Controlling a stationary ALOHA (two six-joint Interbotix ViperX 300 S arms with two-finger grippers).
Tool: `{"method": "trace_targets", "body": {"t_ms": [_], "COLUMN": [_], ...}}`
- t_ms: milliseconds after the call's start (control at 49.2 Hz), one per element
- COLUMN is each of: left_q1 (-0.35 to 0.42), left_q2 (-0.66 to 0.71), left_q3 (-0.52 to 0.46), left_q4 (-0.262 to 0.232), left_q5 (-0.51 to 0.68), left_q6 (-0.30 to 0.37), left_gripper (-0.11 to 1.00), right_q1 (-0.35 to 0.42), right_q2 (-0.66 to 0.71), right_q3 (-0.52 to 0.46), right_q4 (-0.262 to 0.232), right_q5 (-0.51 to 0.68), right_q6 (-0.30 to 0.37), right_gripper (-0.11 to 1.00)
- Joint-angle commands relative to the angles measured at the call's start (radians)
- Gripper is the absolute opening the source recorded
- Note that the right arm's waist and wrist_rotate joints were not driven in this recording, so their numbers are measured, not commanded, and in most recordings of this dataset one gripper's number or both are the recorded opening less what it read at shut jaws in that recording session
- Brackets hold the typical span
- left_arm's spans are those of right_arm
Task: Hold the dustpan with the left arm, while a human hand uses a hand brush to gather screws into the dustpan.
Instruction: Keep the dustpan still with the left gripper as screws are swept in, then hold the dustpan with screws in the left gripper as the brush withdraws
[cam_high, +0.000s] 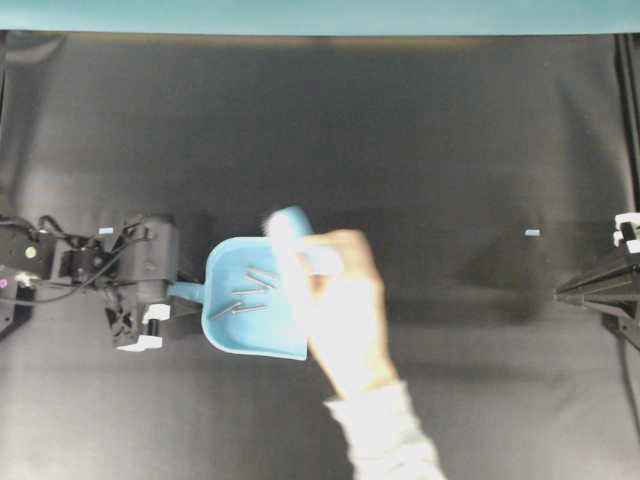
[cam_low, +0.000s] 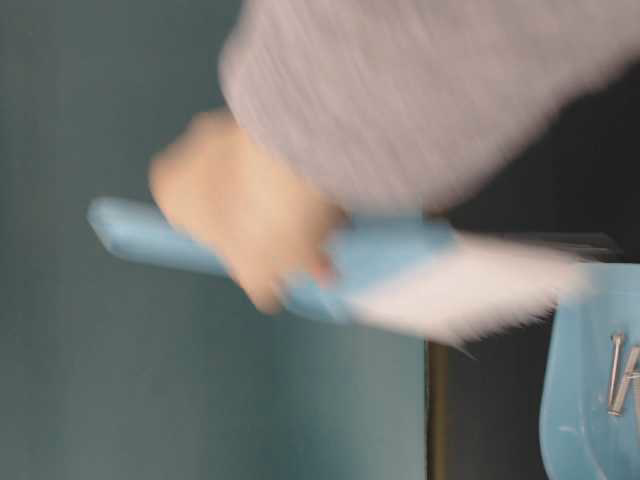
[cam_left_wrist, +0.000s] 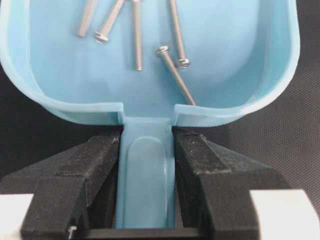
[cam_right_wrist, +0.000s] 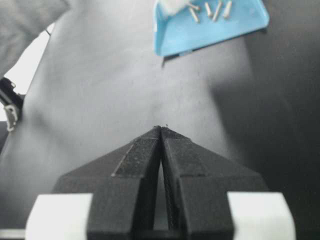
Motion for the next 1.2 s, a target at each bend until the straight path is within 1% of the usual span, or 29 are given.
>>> {"method": "trace_targets", "body": {"t_ms": [0,285,468,631,732,875,976,1180], "left_q1": [0.006,0.006,0.008,0.009,0.014,0.025,0.025,0.029], "left_q2": [-0.015,-0.041,-0.061,-0.104,-0.137,-0.181,-0.206,-0.224], "left_q3": [0.015,0.063,0.075,0.074,0.072,0.080,0.086,0.098], "left_q4": [0.003,0.003,0.003,0.003,0.003,0.003,0.003,0.003], "left_q5": [-0.064,-0.252,-0.316,-0.324,-0.324,-0.319,-0.318,-0.302], "left_q6": [0.006,0.009,0.012,0.051,0.061,0.061,0.048,0.037], "left_gripper": [0.30,0.30,0.30,0.30,0.30,0.30,0.30,0.30], "right_q1": [0.000,0.000,0.000,0.000,0.000,0.000,0.000,0.000], "right_q2": [0.005,0.005,0.005,0.003,0.005,0.003,0.005,0.003], "right_q3": [-0.005,-0.005,-0.005,-0.005,-0.005,-0.005,-0.005,-0.005], "right_q4": [0.000,0.000,0.000,0.000,0.000,0.000,-0.002,0.000], "right_q5": [-0.005,-0.003,-0.003,-0.003,-0.003,-0.003,-0.003,-0.003], "right_q6": [0.000,0.002,0.002,0.000,0.000,0.002,0.002,0.000], "right_gripper": [0.00,0.00,0.00,0.00,0.00,0.00,0.00,0.00]}}
